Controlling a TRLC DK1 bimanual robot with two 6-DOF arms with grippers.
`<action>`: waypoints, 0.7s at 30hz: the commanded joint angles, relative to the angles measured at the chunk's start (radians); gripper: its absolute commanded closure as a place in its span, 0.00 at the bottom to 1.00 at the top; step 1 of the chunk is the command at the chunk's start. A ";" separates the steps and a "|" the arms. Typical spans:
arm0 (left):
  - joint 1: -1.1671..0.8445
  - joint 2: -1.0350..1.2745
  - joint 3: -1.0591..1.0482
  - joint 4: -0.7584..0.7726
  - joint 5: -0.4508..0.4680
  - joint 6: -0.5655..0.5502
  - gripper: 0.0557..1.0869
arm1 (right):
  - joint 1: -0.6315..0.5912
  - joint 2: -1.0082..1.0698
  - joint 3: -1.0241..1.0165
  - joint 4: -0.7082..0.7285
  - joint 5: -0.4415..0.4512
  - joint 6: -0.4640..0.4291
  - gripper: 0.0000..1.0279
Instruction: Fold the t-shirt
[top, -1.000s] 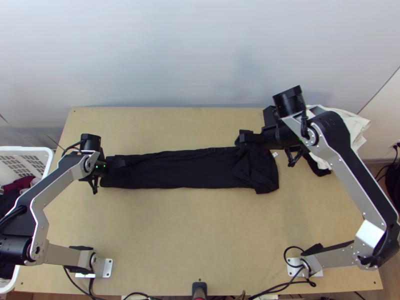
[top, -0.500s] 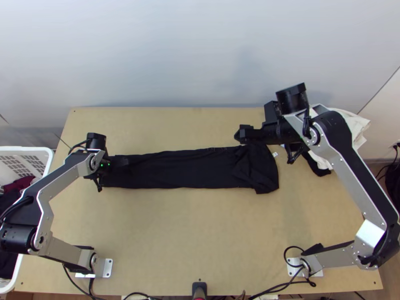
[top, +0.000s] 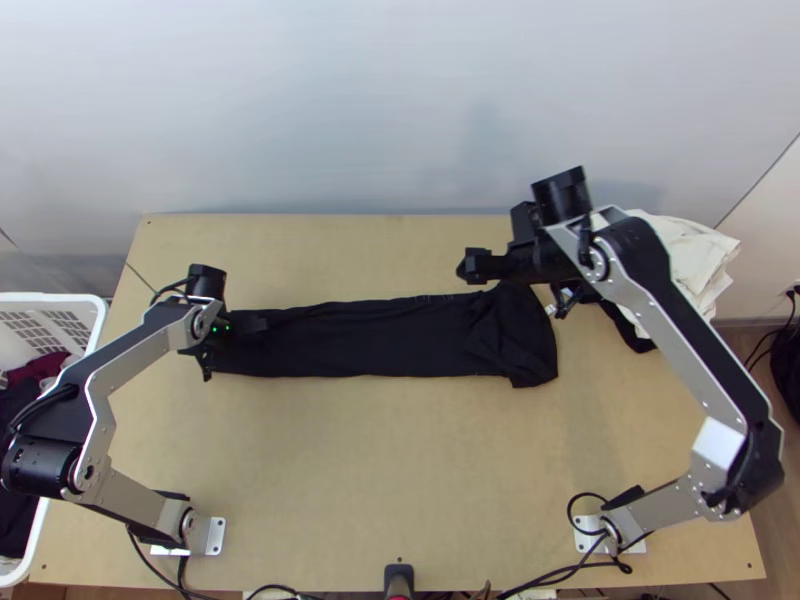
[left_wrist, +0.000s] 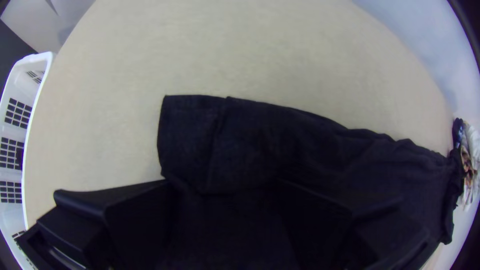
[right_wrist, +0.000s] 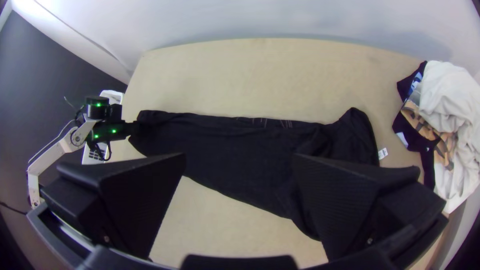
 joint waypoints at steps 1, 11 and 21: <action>-0.049 0.027 0.007 -0.006 -0.004 -0.014 0.20 | 0.007 0.042 -0.024 0.018 -0.009 -0.024 0.04; -0.111 0.002 0.018 0.009 -0.006 -0.029 0.96 | 0.085 0.079 -0.078 0.038 -0.033 -0.024 0.04; -0.118 -0.245 0.087 -0.040 -0.002 -0.035 0.96 | 0.212 0.278 -0.110 0.159 -0.035 -0.021 0.04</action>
